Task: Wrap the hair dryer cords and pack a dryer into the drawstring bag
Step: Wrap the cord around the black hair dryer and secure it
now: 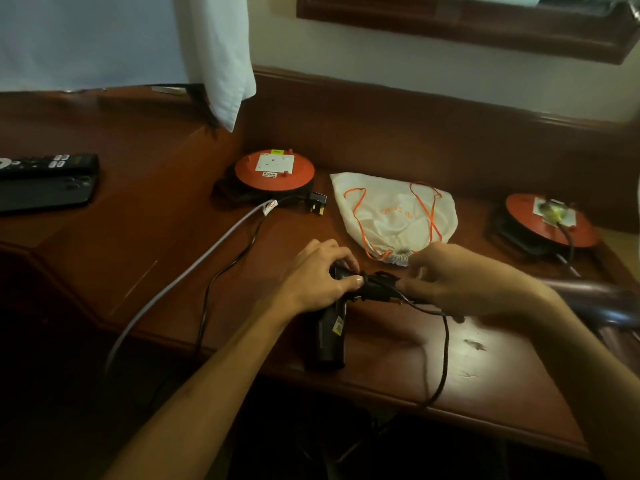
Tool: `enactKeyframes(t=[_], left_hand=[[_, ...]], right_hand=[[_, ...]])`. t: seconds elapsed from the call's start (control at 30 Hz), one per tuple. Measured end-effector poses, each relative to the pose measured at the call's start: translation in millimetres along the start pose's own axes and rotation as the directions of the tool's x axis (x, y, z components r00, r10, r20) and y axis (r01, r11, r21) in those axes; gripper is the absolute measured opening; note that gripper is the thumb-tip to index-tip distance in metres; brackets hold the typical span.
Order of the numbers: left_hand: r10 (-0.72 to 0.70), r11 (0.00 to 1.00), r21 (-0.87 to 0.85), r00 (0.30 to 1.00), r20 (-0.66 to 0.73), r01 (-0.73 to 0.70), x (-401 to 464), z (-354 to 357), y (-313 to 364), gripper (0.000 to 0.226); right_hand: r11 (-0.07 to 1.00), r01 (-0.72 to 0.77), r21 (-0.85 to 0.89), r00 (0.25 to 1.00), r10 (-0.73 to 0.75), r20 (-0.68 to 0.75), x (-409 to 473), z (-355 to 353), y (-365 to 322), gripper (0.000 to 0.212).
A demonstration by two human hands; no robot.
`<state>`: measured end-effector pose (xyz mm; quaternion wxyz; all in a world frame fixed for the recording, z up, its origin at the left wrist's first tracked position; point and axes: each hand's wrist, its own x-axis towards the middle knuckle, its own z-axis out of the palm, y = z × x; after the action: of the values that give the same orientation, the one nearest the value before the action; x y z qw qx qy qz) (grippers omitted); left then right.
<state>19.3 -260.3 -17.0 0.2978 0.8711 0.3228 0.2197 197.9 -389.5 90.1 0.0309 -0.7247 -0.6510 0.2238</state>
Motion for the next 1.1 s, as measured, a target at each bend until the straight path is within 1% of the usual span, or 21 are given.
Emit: enactKeyframes(t=[0.1,0.13,0.2,0.23,0.3,0.37,0.5,0.57,0.63,0.67,0.7,0.77,0.83,0.9,1.0,1.03,1.1], left_hand=[[0.011,0.997,0.073,0.999,-0.034,-0.008,-1.0,4.6,3.9,0.023],[0.01,0.996,0.084,1.0,-0.013,-0.009,-0.3,4.7,5.5,0.031],[0.011,0.987,0.161,0.995,0.101,-0.027,3.2,3.4,10.9,0.05],[0.004,0.973,0.228,0.985,0.17,-0.043,5.8,2.1,15.2,0.053],[-0.001,0.95,0.302,0.964,0.265,-0.082,10.2,0.7,22.9,0.044],[0.01,0.944,0.312,0.959,0.284,-0.103,9.8,-0.2,25.1,0.033],[0.041,0.935,0.332,0.971,0.235,-0.12,6.0,4.0,24.0,0.028],[0.041,0.932,0.344,0.979,0.201,-0.11,5.0,6.4,23.2,0.032],[0.036,0.934,0.344,0.982,0.185,-0.099,5.0,7.0,21.4,0.035],[0.035,0.933,0.346,0.983,0.179,-0.096,4.8,7.0,20.1,0.034],[0.033,0.931,0.353,0.984,0.175,-0.094,4.6,6.9,19.1,0.034],[0.027,0.924,0.372,0.984,0.177,-0.092,4.8,7.3,19.3,0.032],[0.026,0.922,0.377,0.985,0.17,-0.09,5.2,8.6,19.9,0.029],[0.043,0.923,0.373,0.989,0.144,-0.095,5.1,9.8,19.1,0.027],[0.093,0.944,0.314,0.995,0.038,-0.1,1.8,10.9,12.7,0.024],[0.102,0.957,0.274,0.995,-0.015,-0.094,-0.2,10.1,8.8,0.023],[0.082,0.983,0.172,0.989,-0.12,-0.061,-4.5,6.1,-2.9,0.023]], right_hand=[[0.989,0.123,0.084,0.986,-0.131,0.1,-10.5,17.4,-3.4,0.02],[0.983,0.138,0.121,0.979,-0.154,0.134,-12.0,23.4,-1.0,0.02],[0.976,0.161,0.144,0.969,-0.184,0.164,-13.7,29.5,7.6,0.02],[0.973,0.174,0.151,0.964,-0.2,0.176,-14.8,30.2,11.4,0.02],[0.964,0.191,0.187,0.956,-0.225,0.186,-17.7,29.7,18.0,0.021],[0.96,0.207,0.188,0.956,-0.239,0.167,-17.8,29.4,21.4,0.021],[0.967,0.199,0.156,0.965,-0.221,0.139,-15.6,21.3,34.4,0.019],[0.978,0.126,0.169,0.988,-0.139,0.072,-16.3,12.0,46.9,0.018],[0.967,0.044,0.251,0.999,-0.047,0.006,-17.2,7.6,60.0,0.02],[0.966,0.02,0.257,1.0,-0.018,-0.01,-16.4,9.0,64.2,0.021],[0.975,0.009,0.22,1.0,-0.005,-0.015,-15.1,10.9,66.3,0.022],[0.99,0.021,0.14,1.0,-0.024,0.018,-14.0,14.6,64.1,0.023],[0.985,0.071,0.156,0.995,-0.082,0.06,-15.5,16.2,53.8,0.027],[0.982,0.136,0.13,0.987,-0.146,0.07,-17.1,25.2,36.7,0.036],[0.958,0.268,0.106,0.963,-0.267,-0.025,-14.1,61.1,12.2,0.038],[0.943,0.302,0.143,0.953,-0.295,-0.067,-11.5,73.9,9.1,0.038],[0.918,0.301,0.257,0.952,-0.277,-0.127,-4.9,92.7,11.2,0.035]])
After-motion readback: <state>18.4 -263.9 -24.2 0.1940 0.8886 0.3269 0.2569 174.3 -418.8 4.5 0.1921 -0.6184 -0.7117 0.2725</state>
